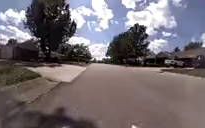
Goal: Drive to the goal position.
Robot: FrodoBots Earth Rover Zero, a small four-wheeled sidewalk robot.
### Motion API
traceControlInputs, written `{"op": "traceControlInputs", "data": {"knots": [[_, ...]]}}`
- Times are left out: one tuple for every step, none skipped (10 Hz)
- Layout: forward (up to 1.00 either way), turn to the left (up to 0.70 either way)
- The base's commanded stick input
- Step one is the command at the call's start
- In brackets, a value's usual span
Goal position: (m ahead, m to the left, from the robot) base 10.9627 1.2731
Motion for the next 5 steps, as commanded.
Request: {"op": "traceControlInputs", "data": {"knots": [[0.85,0.00],[0.85,0.00],[0.85,0.00],[0.85,0.00],[0.85,0.00]]}}
